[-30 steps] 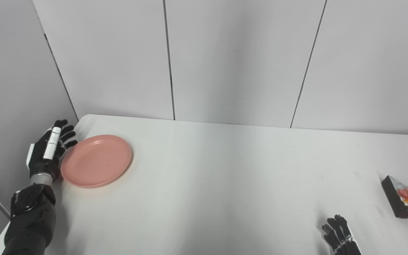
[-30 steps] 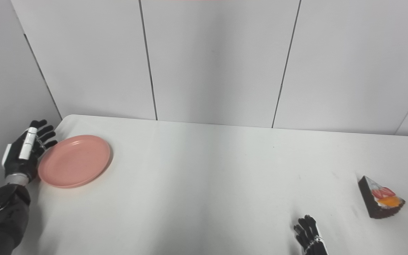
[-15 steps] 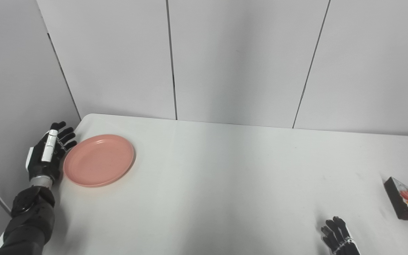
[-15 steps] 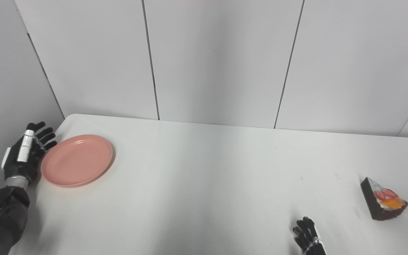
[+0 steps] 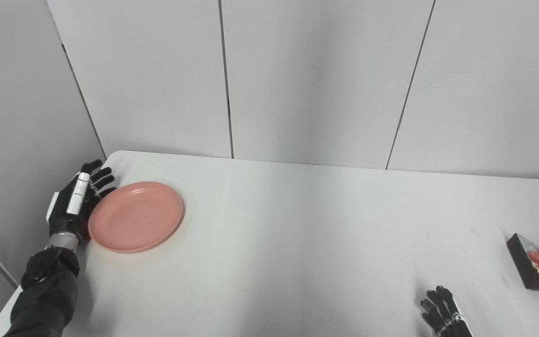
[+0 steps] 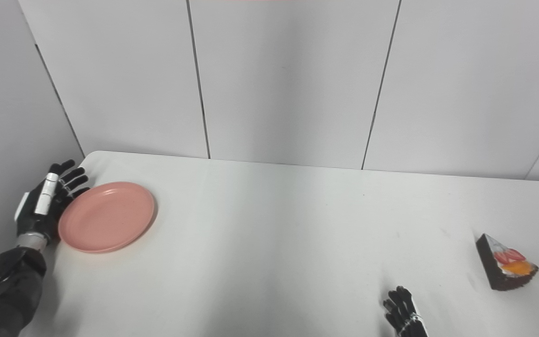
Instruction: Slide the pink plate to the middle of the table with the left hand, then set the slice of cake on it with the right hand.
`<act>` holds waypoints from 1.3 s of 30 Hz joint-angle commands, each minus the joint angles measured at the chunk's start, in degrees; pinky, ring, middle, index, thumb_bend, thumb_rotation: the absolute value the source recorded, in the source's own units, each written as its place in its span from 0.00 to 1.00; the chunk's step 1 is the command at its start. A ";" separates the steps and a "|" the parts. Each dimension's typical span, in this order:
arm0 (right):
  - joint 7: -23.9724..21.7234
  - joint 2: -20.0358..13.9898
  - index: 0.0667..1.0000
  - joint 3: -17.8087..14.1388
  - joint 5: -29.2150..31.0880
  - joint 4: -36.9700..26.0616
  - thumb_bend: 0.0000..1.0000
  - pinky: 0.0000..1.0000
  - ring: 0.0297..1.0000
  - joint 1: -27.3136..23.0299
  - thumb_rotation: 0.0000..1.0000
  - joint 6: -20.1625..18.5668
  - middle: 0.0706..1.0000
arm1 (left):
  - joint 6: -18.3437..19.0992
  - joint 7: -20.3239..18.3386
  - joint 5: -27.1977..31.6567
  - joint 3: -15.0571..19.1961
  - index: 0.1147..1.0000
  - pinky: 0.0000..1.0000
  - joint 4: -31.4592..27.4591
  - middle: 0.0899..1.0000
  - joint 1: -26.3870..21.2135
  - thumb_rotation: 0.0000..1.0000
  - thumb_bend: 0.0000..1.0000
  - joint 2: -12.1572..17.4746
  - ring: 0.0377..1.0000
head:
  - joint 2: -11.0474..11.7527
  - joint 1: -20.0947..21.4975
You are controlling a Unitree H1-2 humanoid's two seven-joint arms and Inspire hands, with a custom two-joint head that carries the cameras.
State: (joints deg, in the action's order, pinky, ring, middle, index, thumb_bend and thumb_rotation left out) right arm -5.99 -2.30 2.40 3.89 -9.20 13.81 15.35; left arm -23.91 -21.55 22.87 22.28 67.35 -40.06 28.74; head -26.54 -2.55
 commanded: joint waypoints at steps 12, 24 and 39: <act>-0.11 0.20 0.93 1.06 -0.65 -0.20 0.79 0.93 0.91 2.11 0.98 -2.61 0.92 | 0.67 1.89 -3.62 -5.00 0.70 0.65 -12.24 0.72 4.16 0.70 0.82 -3.13 0.75 | -0.22 0.36; 0.47 0.50 0.92 1.56 -1.50 -0.70 0.80 0.90 0.89 2.39 0.97 -2.99 0.91 | 7.86 13.42 -12.18 -9.63 0.73 0.71 -27.23 0.78 9.50 0.71 0.76 -8.42 0.80 | -0.76 1.14; 1.05 0.50 0.91 2.44 -2.67 -2.08 0.80 0.88 0.89 2.77 0.95 -4.24 0.91 | 28.43 20.36 -12.81 -11.48 0.72 0.81 -50.44 0.82 14.86 0.79 0.80 -16.81 0.84 | -1.61 2.60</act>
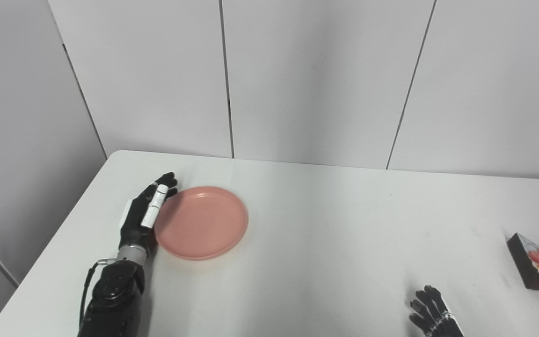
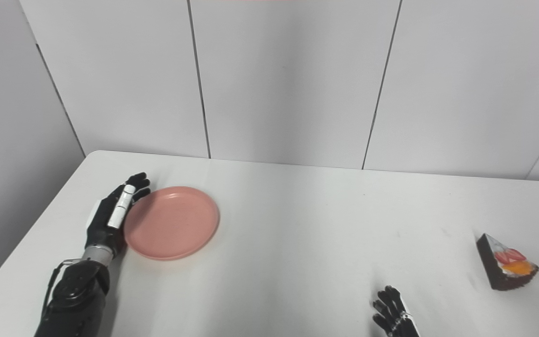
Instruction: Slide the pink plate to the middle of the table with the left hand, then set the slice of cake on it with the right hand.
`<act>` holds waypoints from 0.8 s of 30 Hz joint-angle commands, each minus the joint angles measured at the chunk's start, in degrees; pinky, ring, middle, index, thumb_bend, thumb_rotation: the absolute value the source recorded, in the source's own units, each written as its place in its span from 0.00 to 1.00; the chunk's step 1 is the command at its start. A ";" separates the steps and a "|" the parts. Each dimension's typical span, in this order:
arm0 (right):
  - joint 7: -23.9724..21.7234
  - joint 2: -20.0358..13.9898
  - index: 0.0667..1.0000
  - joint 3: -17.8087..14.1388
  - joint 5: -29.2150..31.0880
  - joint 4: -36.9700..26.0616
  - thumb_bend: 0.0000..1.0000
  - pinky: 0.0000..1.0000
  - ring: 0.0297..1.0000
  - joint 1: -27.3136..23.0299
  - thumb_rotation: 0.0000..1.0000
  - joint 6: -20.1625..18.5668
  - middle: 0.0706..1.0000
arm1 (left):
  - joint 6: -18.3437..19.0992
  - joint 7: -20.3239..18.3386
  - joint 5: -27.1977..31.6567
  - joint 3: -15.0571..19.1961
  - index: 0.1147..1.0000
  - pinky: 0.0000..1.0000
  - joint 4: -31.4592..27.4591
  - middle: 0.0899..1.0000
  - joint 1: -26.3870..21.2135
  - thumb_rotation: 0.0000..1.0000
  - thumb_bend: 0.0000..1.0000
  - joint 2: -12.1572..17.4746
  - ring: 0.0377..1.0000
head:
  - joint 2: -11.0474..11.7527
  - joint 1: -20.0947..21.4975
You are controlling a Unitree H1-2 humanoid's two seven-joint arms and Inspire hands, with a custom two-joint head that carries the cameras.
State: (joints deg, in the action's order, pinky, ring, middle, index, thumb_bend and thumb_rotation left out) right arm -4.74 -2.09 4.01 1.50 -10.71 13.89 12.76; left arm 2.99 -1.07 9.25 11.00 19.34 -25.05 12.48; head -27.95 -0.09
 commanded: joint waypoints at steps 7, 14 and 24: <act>-0.24 0.40 0.91 1.22 -0.50 -1.40 0.80 0.88 0.88 2.95 0.95 -2.25 0.90 | 6.70 -0.03 1.43 -1.35 0.72 0.81 -10.19 0.83 2.69 0.82 0.77 -3.74 0.84 | -0.78 0.90; -0.31 0.34 0.90 1.67 -0.77 -1.75 0.80 0.86 0.87 2.91 0.94 -2.61 0.89 | 10.59 0.83 2.92 -1.74 0.70 0.77 -14.37 0.81 3.92 0.81 0.78 -8.50 0.83 | -1.26 2.05; 0.02 1.26 0.90 3.12 -2.04 -2.75 0.80 0.84 0.86 3.16 0.91 -2.74 0.88 | 8.55 0.74 2.35 -4.38 0.69 0.76 -13.94 0.81 5.40 0.80 0.81 -13.04 0.82 | -2.76 7.24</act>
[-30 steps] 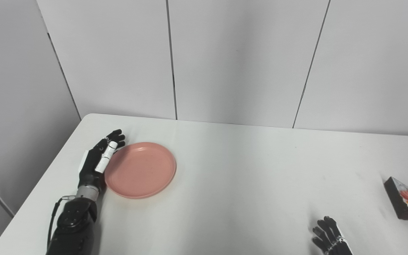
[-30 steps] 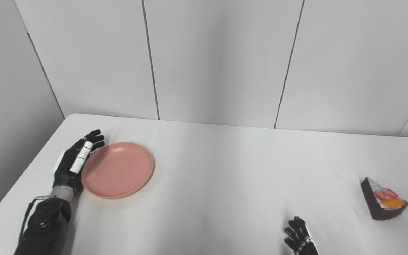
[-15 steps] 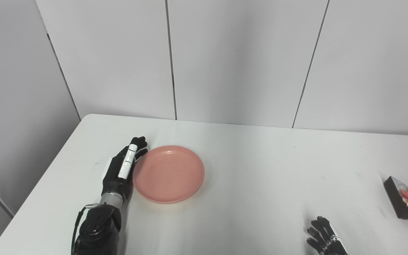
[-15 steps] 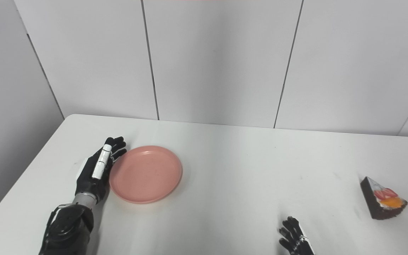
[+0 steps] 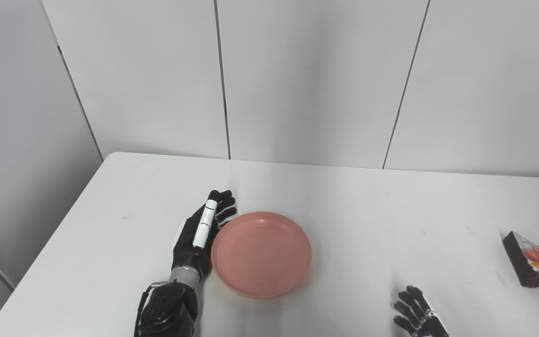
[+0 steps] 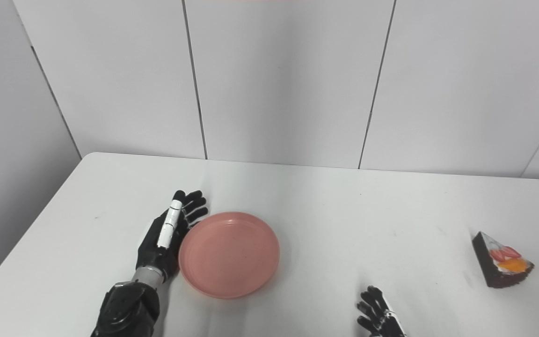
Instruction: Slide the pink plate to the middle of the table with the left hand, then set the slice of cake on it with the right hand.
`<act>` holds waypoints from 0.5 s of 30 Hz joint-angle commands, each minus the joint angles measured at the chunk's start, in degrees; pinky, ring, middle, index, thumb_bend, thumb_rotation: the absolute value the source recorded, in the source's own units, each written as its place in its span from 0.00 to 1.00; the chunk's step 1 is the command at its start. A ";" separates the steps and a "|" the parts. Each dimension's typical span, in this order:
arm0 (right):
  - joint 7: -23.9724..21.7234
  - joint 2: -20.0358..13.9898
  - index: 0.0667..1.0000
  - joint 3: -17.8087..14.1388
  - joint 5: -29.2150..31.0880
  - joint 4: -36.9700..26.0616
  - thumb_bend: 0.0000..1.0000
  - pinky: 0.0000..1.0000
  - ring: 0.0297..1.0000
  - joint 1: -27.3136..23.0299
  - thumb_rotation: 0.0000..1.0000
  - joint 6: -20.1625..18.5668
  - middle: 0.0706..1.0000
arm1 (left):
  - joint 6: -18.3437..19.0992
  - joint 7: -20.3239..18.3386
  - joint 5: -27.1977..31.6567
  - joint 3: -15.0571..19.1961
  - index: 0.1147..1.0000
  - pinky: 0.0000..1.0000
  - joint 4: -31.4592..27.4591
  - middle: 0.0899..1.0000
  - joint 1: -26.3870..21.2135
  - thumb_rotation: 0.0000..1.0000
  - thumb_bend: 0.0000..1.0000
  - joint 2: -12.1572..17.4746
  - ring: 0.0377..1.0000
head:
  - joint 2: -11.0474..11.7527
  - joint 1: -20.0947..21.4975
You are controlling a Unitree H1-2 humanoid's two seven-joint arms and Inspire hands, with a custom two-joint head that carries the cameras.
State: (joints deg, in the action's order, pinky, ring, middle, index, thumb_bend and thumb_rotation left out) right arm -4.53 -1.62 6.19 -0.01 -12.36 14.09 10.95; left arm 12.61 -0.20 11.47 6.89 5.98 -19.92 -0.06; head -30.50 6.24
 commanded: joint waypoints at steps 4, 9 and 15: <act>0.33 1.24 0.90 1.77 -1.27 -1.45 0.81 0.83 0.86 3.00 0.89 -1.22 0.89 | -1.74 0.00 0.13 -0.62 0.70 0.77 0.61 0.81 0.60 0.80 0.82 -2.02 0.82 | -0.76 2.69; 1.36 2.02 0.90 2.96 -2.85 -2.18 0.82 0.84 0.87 3.25 0.90 -2.13 0.90 | -2.89 0.42 0.64 -0.71 0.70 0.79 2.87 0.82 0.69 0.78 0.81 -4.27 0.82 | -1.50 4.96; 3.30 3.53 0.90 5.27 -5.55 -2.91 0.80 0.86 0.88 3.04 0.92 -3.10 0.91 | -2.48 1.10 0.48 -0.49 0.70 0.82 2.69 0.83 2.07 0.78 0.80 -6.22 0.83 | -2.96 10.26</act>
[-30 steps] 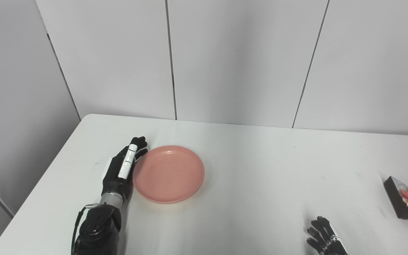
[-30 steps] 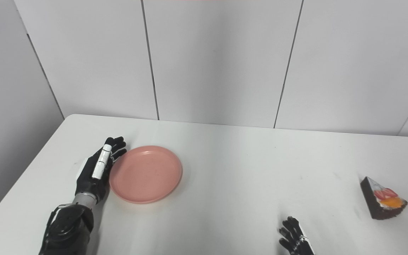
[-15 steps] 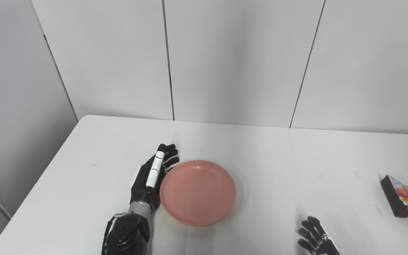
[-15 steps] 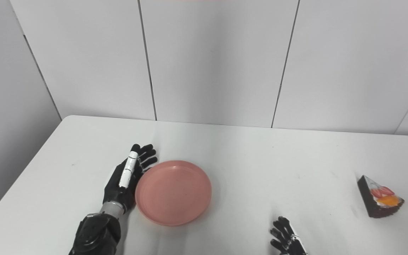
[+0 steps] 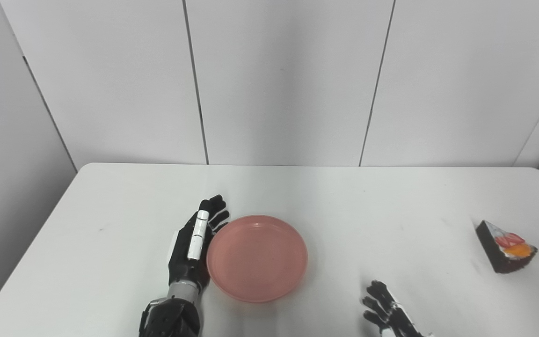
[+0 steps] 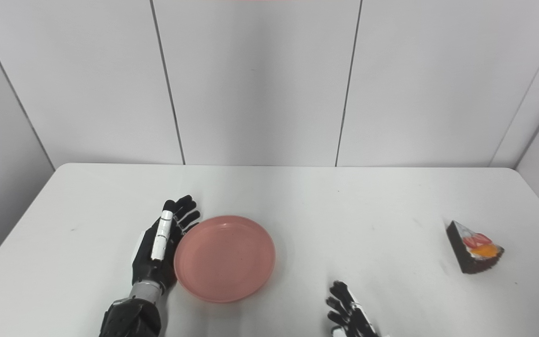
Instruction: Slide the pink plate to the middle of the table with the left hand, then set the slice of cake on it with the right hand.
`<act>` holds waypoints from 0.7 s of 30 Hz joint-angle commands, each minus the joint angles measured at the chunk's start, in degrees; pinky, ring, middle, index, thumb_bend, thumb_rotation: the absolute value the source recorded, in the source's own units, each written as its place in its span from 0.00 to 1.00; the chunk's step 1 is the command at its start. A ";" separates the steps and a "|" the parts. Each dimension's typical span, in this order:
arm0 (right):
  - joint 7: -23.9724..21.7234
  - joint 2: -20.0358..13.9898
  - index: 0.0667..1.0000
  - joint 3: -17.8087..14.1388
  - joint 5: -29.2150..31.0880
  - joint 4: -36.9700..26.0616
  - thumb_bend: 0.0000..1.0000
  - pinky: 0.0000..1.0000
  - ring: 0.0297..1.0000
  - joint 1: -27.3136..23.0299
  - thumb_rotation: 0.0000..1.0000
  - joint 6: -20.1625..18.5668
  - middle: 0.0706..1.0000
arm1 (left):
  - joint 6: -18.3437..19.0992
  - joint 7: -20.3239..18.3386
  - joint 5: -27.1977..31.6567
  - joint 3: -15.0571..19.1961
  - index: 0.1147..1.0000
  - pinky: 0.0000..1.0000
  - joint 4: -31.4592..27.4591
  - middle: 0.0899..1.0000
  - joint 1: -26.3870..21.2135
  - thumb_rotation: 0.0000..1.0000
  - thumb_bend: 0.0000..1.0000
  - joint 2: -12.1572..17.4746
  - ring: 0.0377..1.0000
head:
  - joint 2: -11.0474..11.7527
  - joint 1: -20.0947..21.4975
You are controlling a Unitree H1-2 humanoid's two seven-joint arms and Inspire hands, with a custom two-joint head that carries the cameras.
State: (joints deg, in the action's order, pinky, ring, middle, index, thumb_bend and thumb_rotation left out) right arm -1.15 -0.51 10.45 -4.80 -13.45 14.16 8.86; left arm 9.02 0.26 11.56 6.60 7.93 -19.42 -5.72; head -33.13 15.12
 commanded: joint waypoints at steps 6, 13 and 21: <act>2.86 4.61 0.91 3.43 -4.20 -2.18 0.76 0.86 0.88 2.26 0.92 -2.43 0.91 | 1.25 -0.24 0.69 0.06 0.70 0.85 1.07 0.83 3.11 0.78 0.79 -0.49 0.84 | -1.40 6.08; 5.45 7.39 0.91 5.21 -7.65 -1.63 0.75 0.87 0.90 0.71 0.94 -4.30 0.92 | 2.37 -0.91 0.92 0.66 0.70 0.82 0.96 0.83 3.29 0.80 0.75 1.03 0.84 | -2.57 12.59; 7.26 10.90 0.91 6.57 -11.03 0.44 0.75 0.85 0.90 -1.32 0.96 -5.65 0.94 | 2.23 -2.67 4.13 2.30 0.69 0.85 3.84 0.83 2.46 0.78 0.78 3.24 0.83 | -1.45 19.66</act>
State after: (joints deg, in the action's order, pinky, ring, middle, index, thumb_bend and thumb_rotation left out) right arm 5.19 6.77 15.65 -15.03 -13.54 12.95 3.73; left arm 8.87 -3.13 15.39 8.13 9.08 -18.90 -2.80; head -34.81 34.61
